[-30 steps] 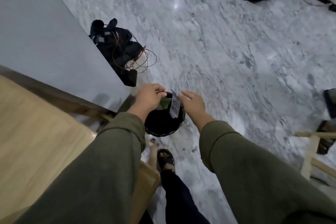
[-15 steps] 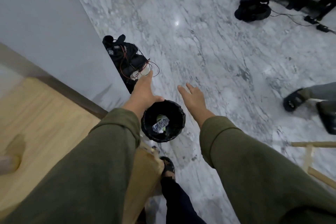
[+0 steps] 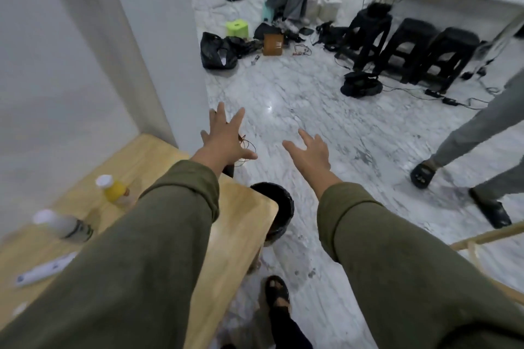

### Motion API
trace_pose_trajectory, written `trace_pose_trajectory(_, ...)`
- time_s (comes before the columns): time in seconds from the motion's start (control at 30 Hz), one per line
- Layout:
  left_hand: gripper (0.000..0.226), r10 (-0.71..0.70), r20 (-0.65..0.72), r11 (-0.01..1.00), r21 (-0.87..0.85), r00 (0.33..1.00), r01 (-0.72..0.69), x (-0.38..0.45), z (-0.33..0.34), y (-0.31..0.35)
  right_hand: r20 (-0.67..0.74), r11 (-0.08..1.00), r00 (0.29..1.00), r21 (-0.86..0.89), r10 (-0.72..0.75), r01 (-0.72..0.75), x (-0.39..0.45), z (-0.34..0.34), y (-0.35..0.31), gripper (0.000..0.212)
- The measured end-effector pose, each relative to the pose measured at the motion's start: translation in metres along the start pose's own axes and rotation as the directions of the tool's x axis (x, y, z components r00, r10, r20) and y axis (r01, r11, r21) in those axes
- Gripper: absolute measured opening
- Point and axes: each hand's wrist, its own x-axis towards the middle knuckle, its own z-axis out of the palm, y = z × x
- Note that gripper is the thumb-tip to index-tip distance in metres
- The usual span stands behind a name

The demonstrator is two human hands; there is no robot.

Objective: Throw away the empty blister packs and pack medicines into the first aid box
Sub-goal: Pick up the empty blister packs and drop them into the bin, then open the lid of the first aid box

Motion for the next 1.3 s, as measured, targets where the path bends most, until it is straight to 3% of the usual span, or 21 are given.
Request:
trace_pose_trajectory(0.23, 0.113, -0.032, -0.137, 0.997, -0.076, 0.990, 0.021, -0.078, -0.067, -0.017, 0.025, 0.977, 0.980, -0.082, -0.197, 0.199, -0.062, -0.009, -0.057, 0.063)
trace_pose_trajectory(0.5, 0.113, -0.241, -0.310, 0.970, -0.101, 0.920, 0.220, -0.167, -0.119, -0.064, 0.172, 0.871, 0.876, -0.133, -0.450, 0.473, -0.109, 0.020, -0.122, 0.064)
trace_pose_trajectory(0.73, 0.113, -0.440, -0.394, 0.896, -0.136, 0.807, 0.422, -0.268, -0.129, -0.117, 0.375, 0.731, 0.707, -0.105, -0.599, 0.675, -0.172, 0.076, -0.154, 0.067)
trace_pose_trajectory(0.87, 0.112, -0.588, -0.414, 0.806, -0.222, 0.695, 0.549, -0.340, -0.124, -0.156, 0.484, 0.652, 0.589, -0.047, -0.647, 0.756, -0.223, 0.121, -0.164, 0.069)
trace_pose_trajectory(1.17, 0.114, -0.801, -0.382, 0.584, -0.328, 0.461, 0.743, -0.499, -0.096, -0.262, 0.702, 0.477, 0.286, 0.087, -0.652, 0.874, -0.358, 0.233, -0.164, 0.074)
trace_pose_trajectory(1.3, 0.117, -0.847, -0.335, 0.521, -0.369, 0.413, 0.769, -0.549, -0.082, -0.318, 0.758, 0.460, 0.231, 0.102, -0.611, 0.882, -0.408, 0.288, -0.155, 0.079)
